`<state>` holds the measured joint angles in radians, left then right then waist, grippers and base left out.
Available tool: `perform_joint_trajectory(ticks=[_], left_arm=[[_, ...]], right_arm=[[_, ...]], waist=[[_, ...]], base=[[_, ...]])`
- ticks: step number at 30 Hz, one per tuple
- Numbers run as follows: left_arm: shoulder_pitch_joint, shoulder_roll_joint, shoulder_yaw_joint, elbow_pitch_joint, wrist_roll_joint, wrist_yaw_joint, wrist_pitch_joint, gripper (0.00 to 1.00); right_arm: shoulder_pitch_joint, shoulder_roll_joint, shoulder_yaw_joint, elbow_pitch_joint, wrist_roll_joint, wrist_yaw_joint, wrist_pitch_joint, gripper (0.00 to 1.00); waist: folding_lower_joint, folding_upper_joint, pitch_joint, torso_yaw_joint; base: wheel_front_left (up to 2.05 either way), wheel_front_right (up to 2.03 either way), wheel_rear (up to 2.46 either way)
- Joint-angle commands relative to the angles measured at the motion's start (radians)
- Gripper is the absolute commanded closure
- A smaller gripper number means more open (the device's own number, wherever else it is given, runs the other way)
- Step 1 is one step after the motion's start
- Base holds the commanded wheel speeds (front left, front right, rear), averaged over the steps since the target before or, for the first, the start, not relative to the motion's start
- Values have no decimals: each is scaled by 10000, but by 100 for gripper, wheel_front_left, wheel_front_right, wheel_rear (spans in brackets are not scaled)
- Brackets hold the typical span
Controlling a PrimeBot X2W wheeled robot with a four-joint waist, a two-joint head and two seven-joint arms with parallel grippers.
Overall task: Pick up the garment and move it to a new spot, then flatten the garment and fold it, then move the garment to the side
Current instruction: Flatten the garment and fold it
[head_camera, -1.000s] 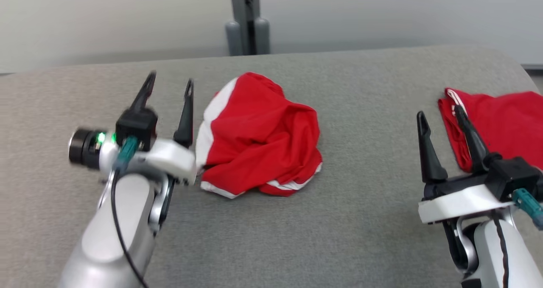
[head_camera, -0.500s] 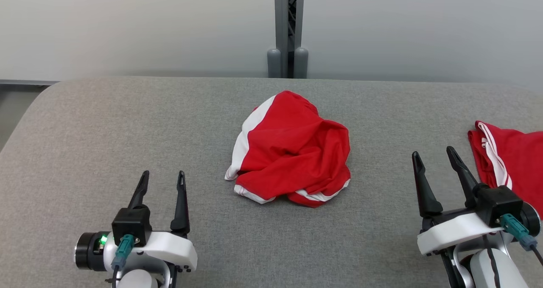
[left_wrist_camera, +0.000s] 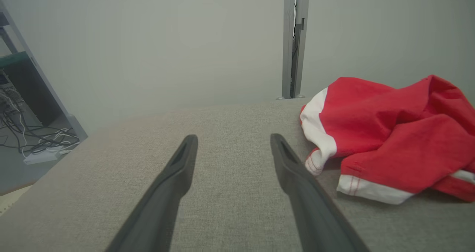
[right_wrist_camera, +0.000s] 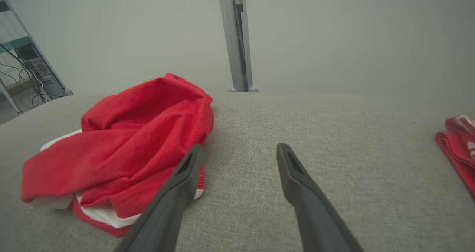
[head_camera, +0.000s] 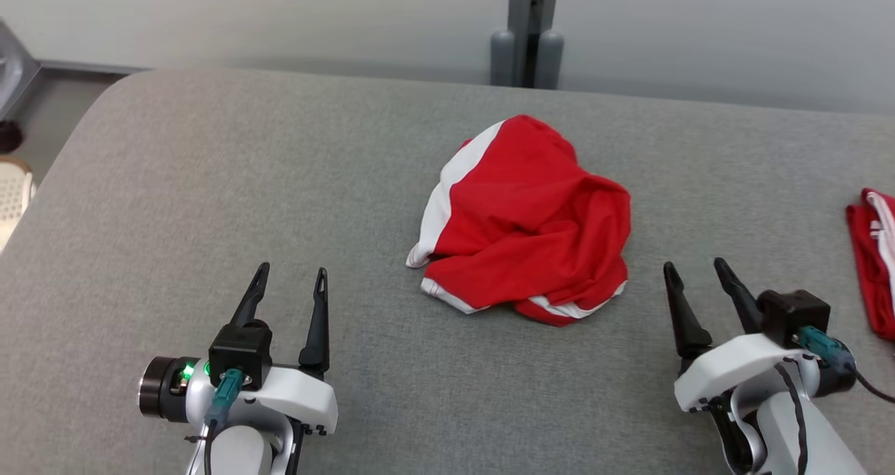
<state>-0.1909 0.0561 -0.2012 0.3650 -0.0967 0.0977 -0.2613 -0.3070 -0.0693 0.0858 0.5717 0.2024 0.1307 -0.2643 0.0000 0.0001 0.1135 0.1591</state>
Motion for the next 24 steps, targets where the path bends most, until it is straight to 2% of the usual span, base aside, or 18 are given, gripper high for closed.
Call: perform_joint_trajectory(ticks=[1, 7, 17, 18, 19, 24], left_arm=[[-241, 39, 31, 89, 36, 36, -26, 0], [-527, -10, 11, 197, 11, 54, -26, 0], [-631, -38, -32, 234, -93, 102, -26, 0], [-630, -38, -41, 241, -94, 116, -26, 0], [-637, -37, -40, 250, -98, 136, -26, 0], [-570, -41, -32, 274, -121, 194, -26, 0]], right_arm=[[-368, -119, 122, 421, 204, 2, -19, 0], [-1178, -367, 646, 1734, 720, 2, -18, 0], [-1820, -440, 1882, 3275, 1876, 2, -5, 1], [-1858, -454, 2024, 3362, 1999, 2, -4, 78], [-1891, -472, 2149, 3400, 2088, 2, -5, 100], [-2061, -765, 2477, 3153, 2405, 0, -16, 100]], waist=[[0, -1, 454, 384], [0, -1, 924, 919], [0, -1, 994, 1283], [0, -1, 977, 1282], [0, -1, 959, 1276], [0, -1, 773, 1101]], base=[[0, 0, 0], [0, 0, 0], [0, 0, 0], [0, 0, 0], [0, 0, 0], [0, 0, 0]])
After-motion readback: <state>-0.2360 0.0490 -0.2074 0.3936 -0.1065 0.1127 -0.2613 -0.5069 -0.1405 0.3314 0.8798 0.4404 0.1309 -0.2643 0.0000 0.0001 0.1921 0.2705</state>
